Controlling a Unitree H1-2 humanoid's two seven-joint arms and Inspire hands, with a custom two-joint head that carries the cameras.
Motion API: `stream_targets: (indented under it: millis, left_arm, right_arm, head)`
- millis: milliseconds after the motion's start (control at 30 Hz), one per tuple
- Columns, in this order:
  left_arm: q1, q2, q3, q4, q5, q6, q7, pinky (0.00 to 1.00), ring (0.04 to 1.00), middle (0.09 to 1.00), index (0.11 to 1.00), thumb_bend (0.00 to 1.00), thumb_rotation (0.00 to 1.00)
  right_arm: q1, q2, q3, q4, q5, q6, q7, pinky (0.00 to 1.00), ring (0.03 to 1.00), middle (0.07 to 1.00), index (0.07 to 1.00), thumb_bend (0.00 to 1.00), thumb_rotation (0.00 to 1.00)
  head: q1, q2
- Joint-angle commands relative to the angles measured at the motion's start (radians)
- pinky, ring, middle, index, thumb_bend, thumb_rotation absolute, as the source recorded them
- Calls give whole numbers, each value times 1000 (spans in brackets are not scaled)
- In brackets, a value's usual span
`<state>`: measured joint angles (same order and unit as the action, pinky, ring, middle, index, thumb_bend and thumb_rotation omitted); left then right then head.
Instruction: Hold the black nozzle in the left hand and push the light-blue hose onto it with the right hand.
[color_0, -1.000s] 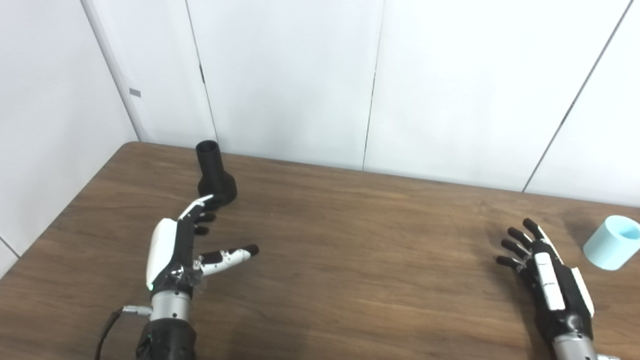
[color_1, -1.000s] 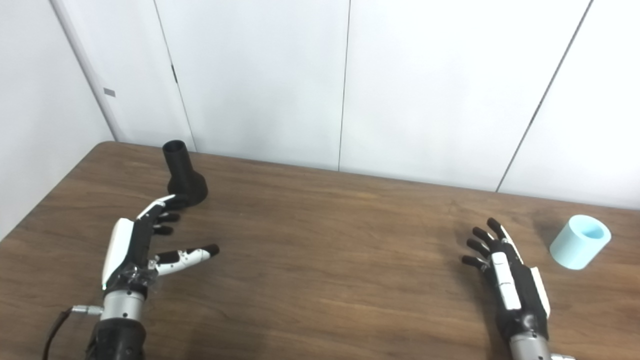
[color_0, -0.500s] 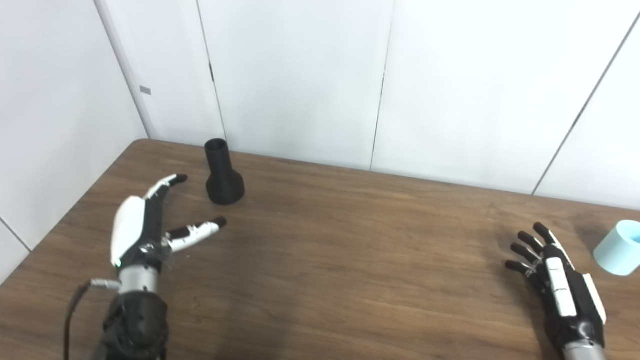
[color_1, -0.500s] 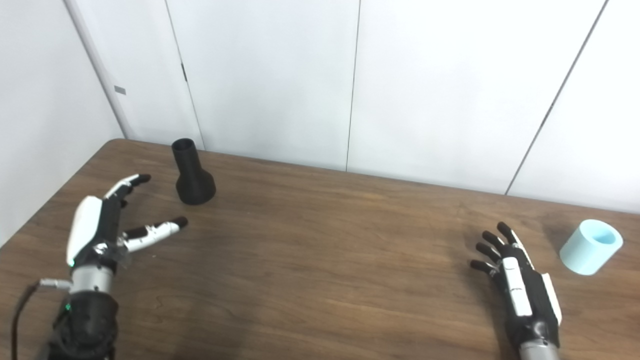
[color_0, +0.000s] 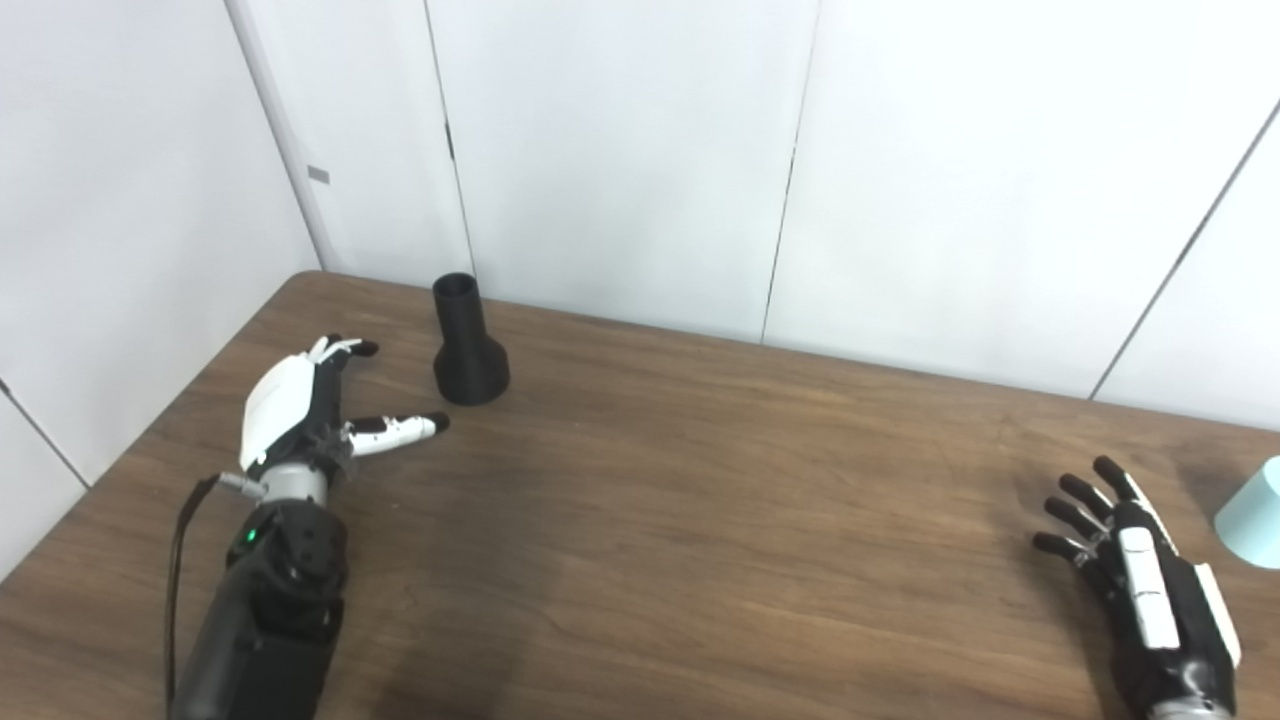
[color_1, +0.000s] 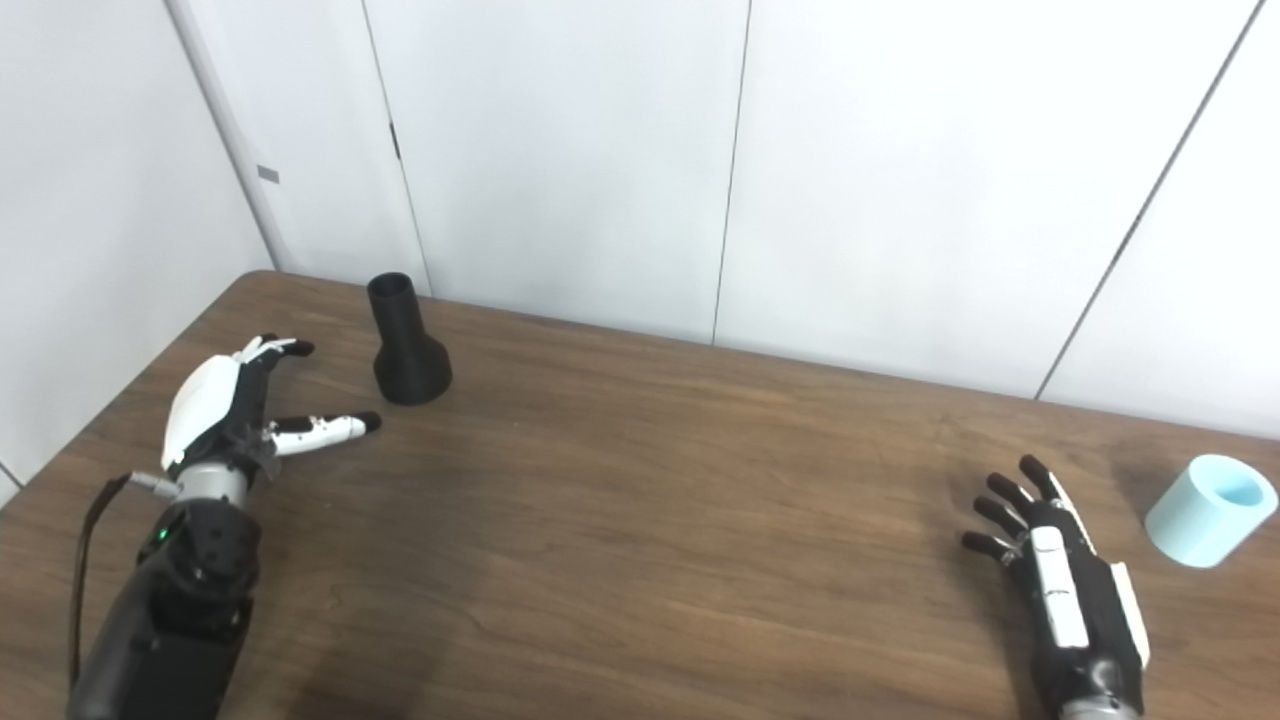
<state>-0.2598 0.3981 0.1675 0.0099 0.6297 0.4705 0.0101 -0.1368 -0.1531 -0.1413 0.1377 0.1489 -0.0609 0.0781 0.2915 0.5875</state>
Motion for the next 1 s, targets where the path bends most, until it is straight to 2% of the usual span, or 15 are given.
stream_targets:
  millis: [0,167,333,533,733,867,967]
  left_arm:
    - [-63,34,-7,13,-3,-36,41,1000,988,979,809,961,320]
    - [-133,57,-53,127,-7,-38,47,970,1000,987,811,995,369]
    - [-195,57,-79,236,-32,-70,84,934,992,958,790,1000,370]
    - [-224,65,-111,277,-70,-96,72,880,974,942,800,1000,375]
    - [-258,69,-146,313,-84,-60,57,861,975,961,814,1000,353]
    - [-280,68,-161,339,-90,-52,50,905,987,977,825,1000,337]
    - [-294,69,-181,353,-84,-51,57,881,973,962,819,1000,324]
  right_arm:
    - [53,14,-10,14,3,9,-18,654,805,835,912,361,848]
    - [63,18,-10,-6,3,17,-22,666,806,834,913,377,850]
    - [68,23,-7,-25,-10,34,-34,663,799,830,895,365,848]
    - [70,20,-2,-31,-17,36,-33,672,804,834,905,352,860]
    - [70,24,-6,-34,-8,45,-33,683,798,828,901,338,842]
    - [71,23,-4,-37,-14,48,-36,686,800,832,900,342,847]
    - [74,23,-3,-42,-16,51,-37,690,799,829,900,351,850]
  head:
    - [-1,2]
    - [-5,7]
    - [-9,11]
    - [-8,16]
    - [-12,19]
    - [-13,22]
    - [-13,22]
